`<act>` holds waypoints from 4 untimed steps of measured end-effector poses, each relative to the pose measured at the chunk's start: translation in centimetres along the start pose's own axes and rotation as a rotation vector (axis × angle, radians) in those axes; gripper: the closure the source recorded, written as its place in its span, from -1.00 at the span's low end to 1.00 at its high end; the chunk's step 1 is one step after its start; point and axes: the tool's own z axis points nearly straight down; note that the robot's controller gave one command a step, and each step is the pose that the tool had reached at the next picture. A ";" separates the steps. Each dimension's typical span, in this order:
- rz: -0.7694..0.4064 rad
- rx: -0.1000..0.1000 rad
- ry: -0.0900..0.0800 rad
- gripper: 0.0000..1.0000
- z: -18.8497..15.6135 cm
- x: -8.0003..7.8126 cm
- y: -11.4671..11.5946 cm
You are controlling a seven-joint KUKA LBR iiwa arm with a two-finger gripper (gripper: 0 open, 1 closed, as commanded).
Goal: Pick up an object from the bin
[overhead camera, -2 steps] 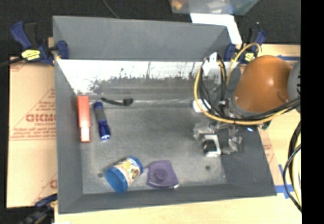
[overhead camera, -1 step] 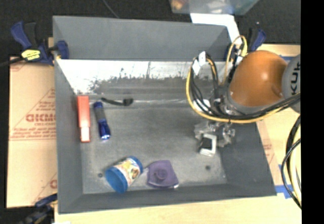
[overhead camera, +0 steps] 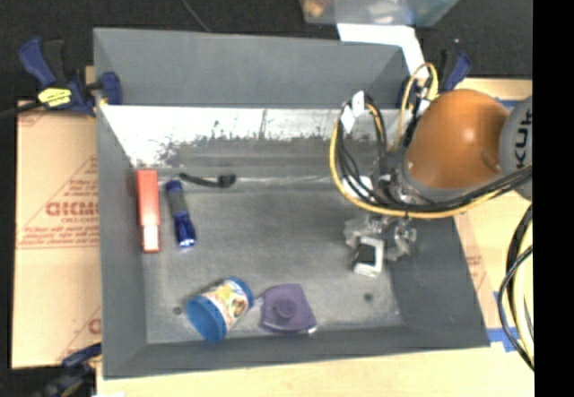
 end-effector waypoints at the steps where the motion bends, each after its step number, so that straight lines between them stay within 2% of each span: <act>1: -0.001 0.003 0.001 1.00 -0.9 0.1 0.1; 4: 0.006 0.006 0.002 1.00 -6.8 0.2 0.0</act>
Offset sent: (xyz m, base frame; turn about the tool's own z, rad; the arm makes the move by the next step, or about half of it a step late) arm -0.0008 -0.0001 0.0330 -0.0012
